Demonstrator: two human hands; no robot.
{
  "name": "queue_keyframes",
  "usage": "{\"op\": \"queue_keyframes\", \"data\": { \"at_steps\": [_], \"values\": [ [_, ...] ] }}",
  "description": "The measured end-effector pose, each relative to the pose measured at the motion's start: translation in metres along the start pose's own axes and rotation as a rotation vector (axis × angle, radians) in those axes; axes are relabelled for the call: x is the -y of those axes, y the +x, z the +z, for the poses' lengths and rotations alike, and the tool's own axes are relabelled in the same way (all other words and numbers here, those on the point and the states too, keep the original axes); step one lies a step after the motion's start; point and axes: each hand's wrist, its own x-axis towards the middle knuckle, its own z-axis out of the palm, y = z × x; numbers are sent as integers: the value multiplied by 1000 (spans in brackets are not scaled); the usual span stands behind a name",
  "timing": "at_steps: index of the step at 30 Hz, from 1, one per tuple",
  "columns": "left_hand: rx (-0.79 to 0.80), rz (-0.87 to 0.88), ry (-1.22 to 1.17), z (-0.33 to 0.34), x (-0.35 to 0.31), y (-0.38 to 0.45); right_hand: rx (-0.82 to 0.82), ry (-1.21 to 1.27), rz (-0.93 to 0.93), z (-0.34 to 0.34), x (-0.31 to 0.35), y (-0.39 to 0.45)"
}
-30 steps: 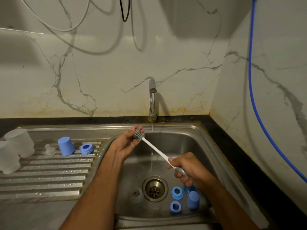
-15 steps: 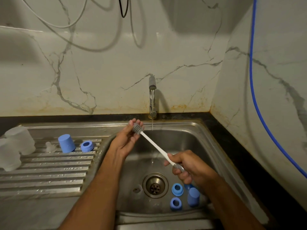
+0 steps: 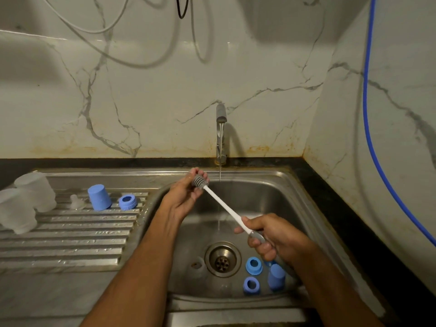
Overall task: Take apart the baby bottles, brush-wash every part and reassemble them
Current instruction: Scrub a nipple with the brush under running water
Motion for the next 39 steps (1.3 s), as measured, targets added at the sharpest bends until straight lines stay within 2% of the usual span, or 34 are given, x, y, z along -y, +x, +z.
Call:
{"op": "queue_keyframes", "data": {
  "at_steps": [1, 3, 5, 7, 8, 10, 12, 13, 15, 16, 18, 19, 21, 23, 25, 27, 29, 30, 32, 34, 36, 37, 39],
  "values": [
    [23, -13, -34, -1, 1, 1, 25, 22, 18, -3, -1, -2],
    [-52, -54, 63, -6, 5, 6, -90, -74, -39, -2, -4, 1],
    [-226, -106, 291, -14, 11, 11, -347, -438, -220, 8, -7, 6],
    [-343, -124, 361, -18, 13, 13, -534, -906, -387, 14, -8, 11],
    [-362, -107, 354, -19, 12, 14, -580, -1037, -444, 15, -7, 11],
    [-361, -56, 347, -19, 10, 18, -617, -1126, -501, 14, -6, 11],
    [-310, -19, 325, -17, 9, 18, -562, -981, -485, 13, -8, 13],
    [-268, -7, 302, -16, 9, 18, -481, -756, -430, 13, -8, 14],
    [-188, 15, 237, -10, 8, 15, -243, -227, -177, 9, -4, 10],
    [-141, 18, 176, -6, 7, 11, -116, -64, -59, 5, -1, 6],
    [-44, 5, 22, -2, 4, 10, 50, 91, 64, -2, 3, -2],
    [-13, -15, -22, -1, 4, 8, 69, 106, 76, -5, 2, -3],
    [-58, -57, 100, -3, 6, 8, -64, -33, -12, -3, -1, 1],
    [-229, -80, 331, -7, 13, 11, -347, -475, -233, 2, -6, 4],
    [-315, -77, 359, -9, 16, 12, -529, -952, -414, 5, -8, 9],
    [-307, -71, 336, -7, 16, 16, -579, -1088, -498, 5, -8, 12],
    [-278, -43, 277, -9, 11, 20, -529, -975, -490, 8, -8, 16],
    [-258, -29, 253, -10, 9, 19, -464, -778, -441, 10, -8, 18],
    [-201, -4, 204, -12, 8, 17, -240, -281, -196, 12, -6, 15],
    [-122, 11, 97, -9, 9, 13, 7, 26, 22, 7, -3, 7],
    [-52, 7, -11, -6, 10, 12, 134, 150, 88, 1, -2, 2],
    [-58, -4, 10, -6, 12, 12, 118, 155, 86, 0, -3, 3],
    [-175, -32, 220, -10, 18, 17, -88, -88, -38, 3, -5, 5]
  ]
}}
